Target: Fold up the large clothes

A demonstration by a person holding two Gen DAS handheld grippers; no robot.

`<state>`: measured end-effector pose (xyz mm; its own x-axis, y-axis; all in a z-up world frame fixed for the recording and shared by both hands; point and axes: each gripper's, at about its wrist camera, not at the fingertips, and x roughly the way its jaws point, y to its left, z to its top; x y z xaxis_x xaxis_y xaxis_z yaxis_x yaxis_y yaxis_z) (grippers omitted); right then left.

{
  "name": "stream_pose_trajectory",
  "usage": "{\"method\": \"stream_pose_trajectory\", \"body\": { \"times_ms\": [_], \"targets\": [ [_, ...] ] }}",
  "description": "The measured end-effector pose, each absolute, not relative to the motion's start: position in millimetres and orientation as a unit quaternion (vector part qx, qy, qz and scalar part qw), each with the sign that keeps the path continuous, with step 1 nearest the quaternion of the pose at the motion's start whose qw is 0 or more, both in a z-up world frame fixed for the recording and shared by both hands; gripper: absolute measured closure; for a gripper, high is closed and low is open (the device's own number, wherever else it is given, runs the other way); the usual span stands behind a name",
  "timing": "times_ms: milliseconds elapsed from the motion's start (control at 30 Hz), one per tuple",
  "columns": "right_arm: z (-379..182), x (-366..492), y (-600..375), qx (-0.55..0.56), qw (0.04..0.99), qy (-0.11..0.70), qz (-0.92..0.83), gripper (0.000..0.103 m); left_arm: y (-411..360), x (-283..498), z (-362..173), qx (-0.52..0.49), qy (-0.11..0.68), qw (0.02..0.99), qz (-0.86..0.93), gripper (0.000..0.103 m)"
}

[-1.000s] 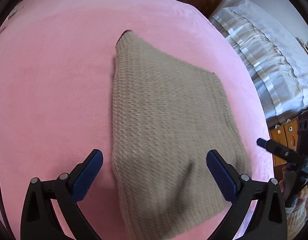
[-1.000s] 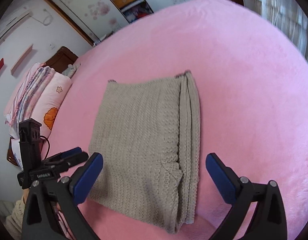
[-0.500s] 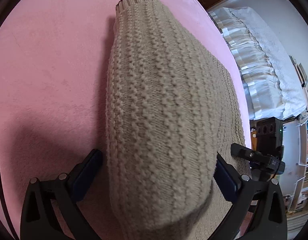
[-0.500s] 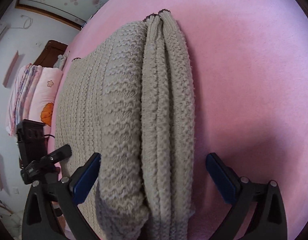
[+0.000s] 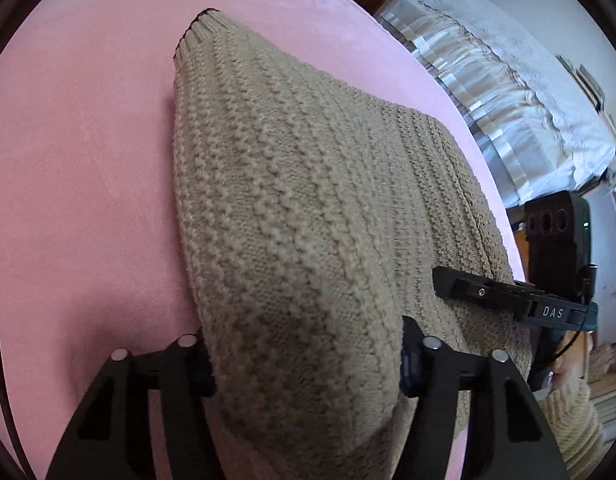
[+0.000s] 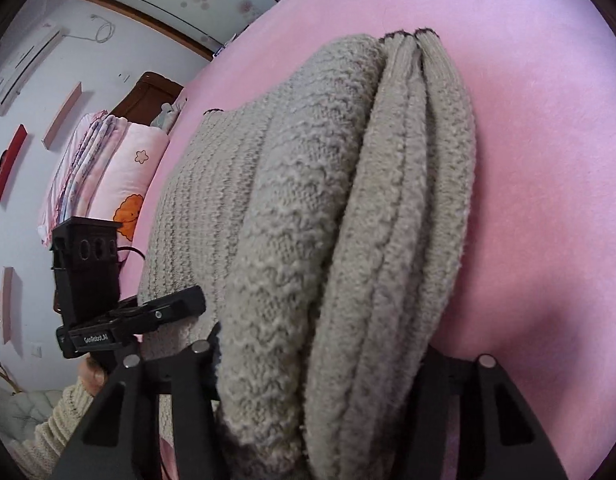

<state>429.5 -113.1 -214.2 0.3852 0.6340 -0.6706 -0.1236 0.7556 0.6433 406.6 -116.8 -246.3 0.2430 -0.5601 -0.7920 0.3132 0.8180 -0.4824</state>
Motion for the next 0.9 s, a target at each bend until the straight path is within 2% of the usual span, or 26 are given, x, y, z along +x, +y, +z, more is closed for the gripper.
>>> {"method": "stream_pose_trajectory", "body": {
  "times_ms": [200,533,700,900],
  "targets": [
    [-169.3,404.5,-84.4,0.23,0.815,0.479,0.23,0.053,-102.0,387.7,-193.3,-0.084,0.523,0.801,-0.277,0.048],
    [-58.1,353.2,-66.7,0.232,0.833,0.443,0.239,0.053,24.7,404.0,-81.3,-0.021,0.48,0.839,-0.253,0.047],
    [-68.3,371.1,-63.0,0.241,0.826,0.439,0.258,0.053,122.8,450.0,-63.3,-0.007,0.484,0.848,-0.215,0.046],
    [-132.9,400.4,-59.9,0.25,0.817,0.437,0.28,0.053,238.6,511.7,-107.3,-0.017,0.496,0.851,-0.171,0.046]
  ]
}}
